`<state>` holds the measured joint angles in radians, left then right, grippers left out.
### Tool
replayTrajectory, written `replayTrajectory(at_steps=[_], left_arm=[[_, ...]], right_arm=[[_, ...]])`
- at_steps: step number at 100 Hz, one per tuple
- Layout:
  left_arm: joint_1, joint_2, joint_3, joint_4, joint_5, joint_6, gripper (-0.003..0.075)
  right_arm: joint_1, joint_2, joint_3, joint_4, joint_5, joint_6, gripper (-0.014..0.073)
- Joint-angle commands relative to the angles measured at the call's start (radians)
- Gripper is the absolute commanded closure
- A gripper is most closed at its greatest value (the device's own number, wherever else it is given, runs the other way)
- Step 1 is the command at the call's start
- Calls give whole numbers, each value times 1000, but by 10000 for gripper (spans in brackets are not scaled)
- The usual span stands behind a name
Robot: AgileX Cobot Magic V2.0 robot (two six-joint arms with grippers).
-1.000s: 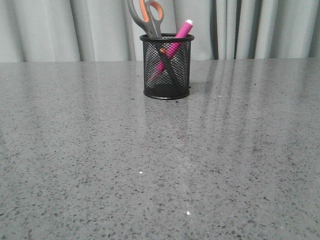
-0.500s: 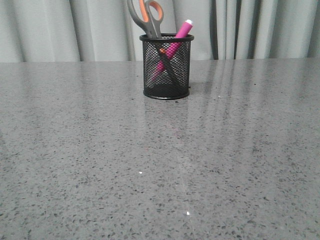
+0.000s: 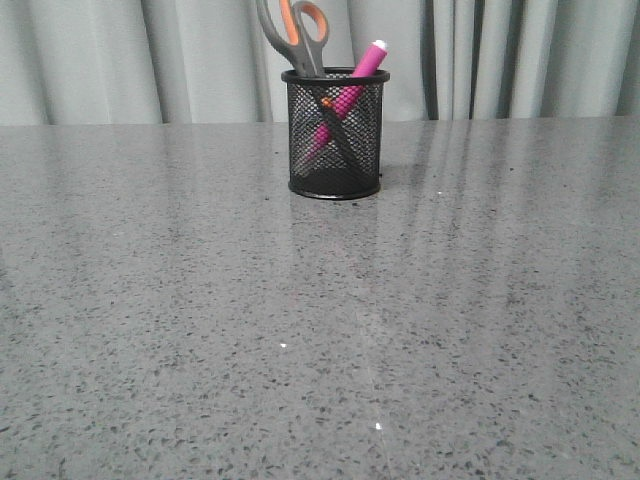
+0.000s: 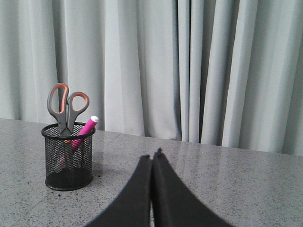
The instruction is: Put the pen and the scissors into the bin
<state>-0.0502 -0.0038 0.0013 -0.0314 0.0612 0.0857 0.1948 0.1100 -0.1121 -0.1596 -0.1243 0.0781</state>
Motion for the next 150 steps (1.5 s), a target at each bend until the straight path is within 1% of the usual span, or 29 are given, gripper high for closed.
replayTrajectory(at_steps=[1,94,98,103,109,116,124,134,142,150], left_arm=[[0,-34,45,-16,-80,-14,739],[0,-32,45,-16,-80,-14,739],[0,-32,45,-16,-80,-14,739],[0,-32,45,-16,-80,-14,739],[0,-32,45,-16,-80,-14,739],[0,-32,45,-16,-80,-14,739],[0,-32,45,-16,-80,-14,739],[0,-32,45,-16,-80,-14,739],[0,-32,45,-16,-80,-14,739],[0,-32,45,-16,-80,-14,739]], right_arm=[[-4,9,-25,5,-80,-6,670],[-6,9,-25,1,-78,-10,670],[-8,9,-25,23,-60,-10,670],[-16,9,-25,64,-28,-13,670],[-23,9,-25,94,5,-54,670],[-42,9,-25,109,33,-96,670],[-78,9,-20,115,51,-102,670],[-133,4,22,142,32,-102,670],[-144,-14,67,148,0,-102,670],[-144,-51,109,149,-1,-102,670]])
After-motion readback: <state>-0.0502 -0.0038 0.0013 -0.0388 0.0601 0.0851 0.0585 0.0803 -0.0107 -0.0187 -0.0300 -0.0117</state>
